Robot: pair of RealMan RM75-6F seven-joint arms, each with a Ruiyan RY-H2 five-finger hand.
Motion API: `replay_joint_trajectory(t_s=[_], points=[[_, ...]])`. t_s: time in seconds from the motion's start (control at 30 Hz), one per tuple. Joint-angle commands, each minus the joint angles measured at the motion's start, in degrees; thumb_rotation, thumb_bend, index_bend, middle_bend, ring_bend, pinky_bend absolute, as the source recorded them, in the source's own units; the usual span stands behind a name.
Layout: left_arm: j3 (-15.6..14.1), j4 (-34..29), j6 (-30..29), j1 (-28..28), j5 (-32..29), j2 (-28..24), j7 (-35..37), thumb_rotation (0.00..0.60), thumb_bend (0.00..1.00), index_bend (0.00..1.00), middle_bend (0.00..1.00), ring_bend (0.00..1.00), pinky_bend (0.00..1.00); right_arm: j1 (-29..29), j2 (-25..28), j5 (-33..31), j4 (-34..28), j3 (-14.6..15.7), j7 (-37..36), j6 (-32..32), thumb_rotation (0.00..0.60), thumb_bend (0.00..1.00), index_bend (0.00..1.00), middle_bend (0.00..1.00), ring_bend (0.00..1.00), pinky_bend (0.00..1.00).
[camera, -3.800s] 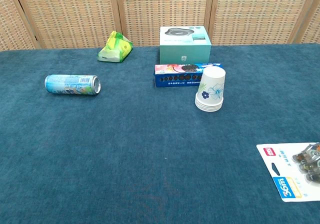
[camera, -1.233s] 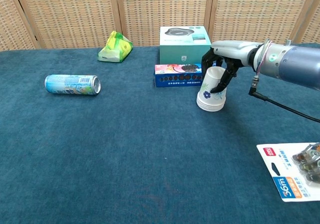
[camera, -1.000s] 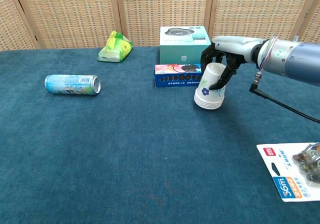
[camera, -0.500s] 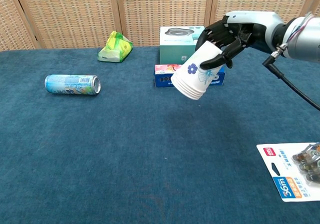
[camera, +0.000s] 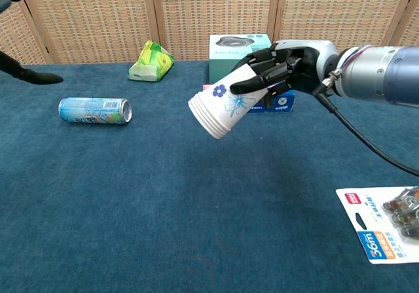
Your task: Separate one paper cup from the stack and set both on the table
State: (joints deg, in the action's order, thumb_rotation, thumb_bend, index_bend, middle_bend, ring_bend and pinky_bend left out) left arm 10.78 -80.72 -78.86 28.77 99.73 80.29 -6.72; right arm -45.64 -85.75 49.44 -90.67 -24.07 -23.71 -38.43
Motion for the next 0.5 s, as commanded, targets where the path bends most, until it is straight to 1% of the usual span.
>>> replay_joint_trajectory(t_s=[0.03, 0.13, 0.2, 0.27, 0.37, 0.5], points=[[0.2, 1.5, 1.2, 1.8, 0.4, 2.1, -0.7, 0.6, 0.1, 0.0, 0.0, 0.0, 0.0, -1.6, -1.4, -4.5, 0.5, -2.1, -2.1, 1.6, 0.6, 0.47, 0.55, 0.61, 0.53, 0.68], [0.2, 3.0, 1.7, 3.5, 0.8, 4.3, -0.7, 0.6, 0.1, 0.04, 0.0, 0.0, 0.0, -2.3, -1.2, -8.4, -0.2, -3.8, -3.7, 2.4, 0.6, 0.47, 0.55, 0.61, 0.53, 0.68], [0.1, 4.1, 2.0, 4.5, 1.0, 5.7, -0.3, 0.6, 0.1, 0.1, 0.0, 0.0, 0.0, -2.5, -0.7, -10.9, -0.9, -4.9, -4.8, 2.8, 0.6, 0.47, 0.55, 0.61, 0.53, 0.68], [0.1, 5.4, 1.9, 5.6, 1.4, 7.4, 0.3, 0.6, 0.1, 0.14, 0.0, 0.0, 0.0, -2.7, -0.2, -12.8, -1.6, -5.8, -5.6, 3.0, 0.6, 0.47, 0.55, 0.61, 0.53, 0.68], [0.4, 7.9, 1.4, 7.2, 2.0, 10.5, 1.2, 0.6, 0.1, 0.2, 0.0, 0.0, 0.0, -2.8, 0.6, -15.0, -2.6, -6.4, -6.0, 3.0, 0.6, 0.47, 0.55, 0.62, 0.53, 0.68], [1.2, 11.6, 1.0, 9.6, 2.2, 14.6, 1.5, 0.6, 0.1, 0.3, 0.0, 0.0, 0.0, -2.8, 1.6, -16.4, -3.8, -6.4, -5.7, 2.4, 0.6, 0.48, 0.55, 0.62, 0.53, 0.68]])
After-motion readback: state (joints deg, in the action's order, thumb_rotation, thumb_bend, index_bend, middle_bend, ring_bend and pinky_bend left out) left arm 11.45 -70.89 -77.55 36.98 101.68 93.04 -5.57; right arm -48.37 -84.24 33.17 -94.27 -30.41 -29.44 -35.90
